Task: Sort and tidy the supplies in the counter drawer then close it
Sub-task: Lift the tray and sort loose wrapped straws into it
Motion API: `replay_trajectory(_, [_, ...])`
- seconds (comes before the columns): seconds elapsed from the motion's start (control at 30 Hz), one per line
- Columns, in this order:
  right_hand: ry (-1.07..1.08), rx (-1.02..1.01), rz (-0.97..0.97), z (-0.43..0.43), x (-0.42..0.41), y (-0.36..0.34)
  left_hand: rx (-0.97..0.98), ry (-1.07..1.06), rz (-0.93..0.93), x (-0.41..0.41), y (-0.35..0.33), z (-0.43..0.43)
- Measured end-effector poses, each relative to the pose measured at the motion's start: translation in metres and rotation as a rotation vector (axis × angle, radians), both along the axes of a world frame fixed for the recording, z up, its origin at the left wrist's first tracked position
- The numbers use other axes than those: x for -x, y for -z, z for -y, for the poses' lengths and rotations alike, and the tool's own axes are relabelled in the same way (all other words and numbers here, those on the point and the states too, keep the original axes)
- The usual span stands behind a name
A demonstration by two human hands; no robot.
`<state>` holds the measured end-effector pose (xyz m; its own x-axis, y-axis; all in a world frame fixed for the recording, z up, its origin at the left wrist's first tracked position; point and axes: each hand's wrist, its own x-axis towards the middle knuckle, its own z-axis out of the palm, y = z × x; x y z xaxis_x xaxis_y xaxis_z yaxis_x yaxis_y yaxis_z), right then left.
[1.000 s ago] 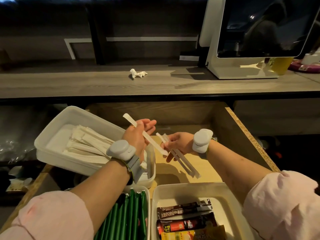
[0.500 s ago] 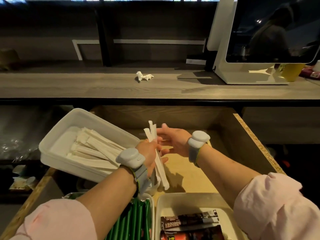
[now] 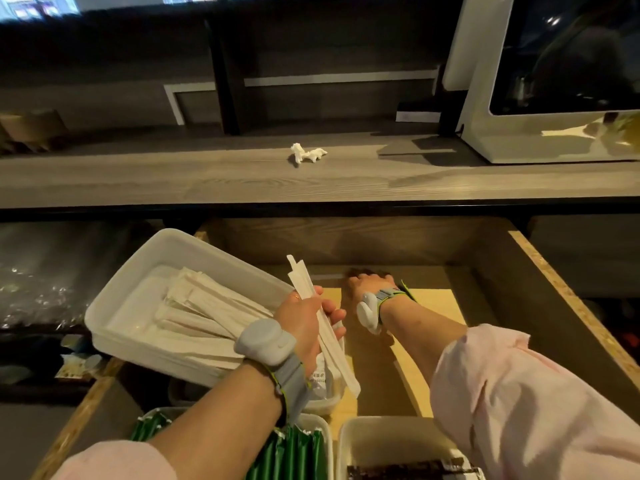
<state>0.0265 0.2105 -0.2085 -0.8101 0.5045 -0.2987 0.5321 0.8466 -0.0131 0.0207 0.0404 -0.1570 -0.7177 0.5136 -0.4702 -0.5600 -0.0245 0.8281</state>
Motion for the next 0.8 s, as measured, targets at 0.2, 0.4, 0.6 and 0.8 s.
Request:
replay_trajectory(0.2, [0.013,-0.143,-0.103,0.003,-0.047,-0.009,-0.002,-0.008,-0.035,-0.006,-0.004,-0.002])
replay_trajectory(0.4, [0.238,0.06,-0.046,0.001,-0.091,-0.028,0.022,0.017,-0.024,-0.005,-0.004,0.001])
replay_trajectory(0.6, [0.375,0.849,-0.547,0.048,-0.097,-0.08,-0.093,0.02,0.059,-0.005,-0.018,0.003])
replay_trajectory(0.8, [0.204,0.804,-0.488,0.099,-0.079,-0.1,-0.311,-0.03,0.14,-0.007,-0.046,0.013])
